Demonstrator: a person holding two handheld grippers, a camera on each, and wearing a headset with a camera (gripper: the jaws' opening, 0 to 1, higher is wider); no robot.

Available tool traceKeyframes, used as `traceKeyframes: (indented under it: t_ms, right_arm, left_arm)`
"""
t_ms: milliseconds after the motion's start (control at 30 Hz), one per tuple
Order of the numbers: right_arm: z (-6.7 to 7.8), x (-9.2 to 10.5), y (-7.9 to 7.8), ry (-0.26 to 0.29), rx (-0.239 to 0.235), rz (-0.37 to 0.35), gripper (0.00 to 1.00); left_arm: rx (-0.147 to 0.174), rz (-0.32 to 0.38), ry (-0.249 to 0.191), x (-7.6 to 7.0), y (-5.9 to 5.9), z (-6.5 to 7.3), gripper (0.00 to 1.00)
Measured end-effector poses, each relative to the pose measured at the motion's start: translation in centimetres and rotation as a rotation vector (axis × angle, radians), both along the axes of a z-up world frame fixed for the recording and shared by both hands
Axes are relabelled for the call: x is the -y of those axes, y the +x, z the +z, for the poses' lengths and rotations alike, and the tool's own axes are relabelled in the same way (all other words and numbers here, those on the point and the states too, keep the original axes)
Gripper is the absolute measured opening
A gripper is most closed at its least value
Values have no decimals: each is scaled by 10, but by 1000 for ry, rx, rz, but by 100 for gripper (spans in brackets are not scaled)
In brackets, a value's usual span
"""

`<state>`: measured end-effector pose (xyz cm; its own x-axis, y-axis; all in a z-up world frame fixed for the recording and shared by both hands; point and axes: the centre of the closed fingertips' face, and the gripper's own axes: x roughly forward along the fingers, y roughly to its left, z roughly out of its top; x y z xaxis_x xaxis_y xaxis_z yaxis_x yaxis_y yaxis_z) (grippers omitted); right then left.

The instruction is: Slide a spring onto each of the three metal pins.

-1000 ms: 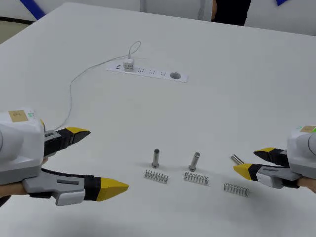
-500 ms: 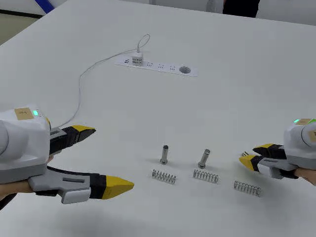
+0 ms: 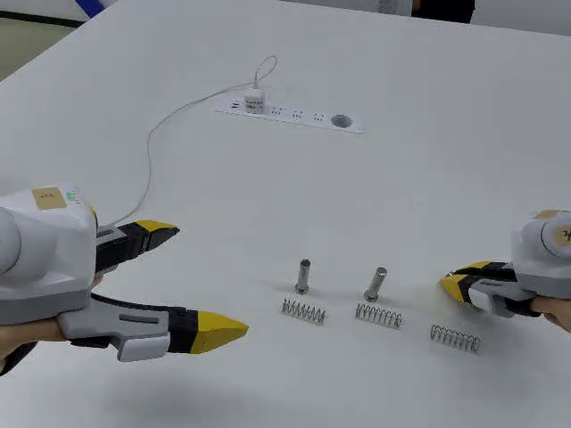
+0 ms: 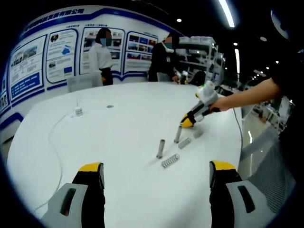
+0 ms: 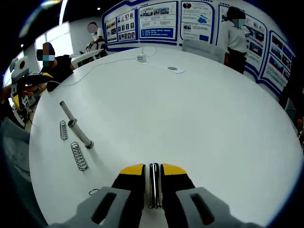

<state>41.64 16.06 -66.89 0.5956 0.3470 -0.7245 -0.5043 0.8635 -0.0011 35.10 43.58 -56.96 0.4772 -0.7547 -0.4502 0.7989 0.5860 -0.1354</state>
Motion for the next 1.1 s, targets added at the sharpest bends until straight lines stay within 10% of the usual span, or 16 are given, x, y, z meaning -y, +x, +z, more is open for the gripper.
traceKeyframes:
  t_ms: [367,1100]
  right_arm:
    - [-2,1,-2,-15,-49,6,9]
    - [5,-4,-2,-32,4,15,7]
  left_arm:
    - [11,-13,-8,6,2,4,94]
    - [28,-4,-8,4,1,11,93]
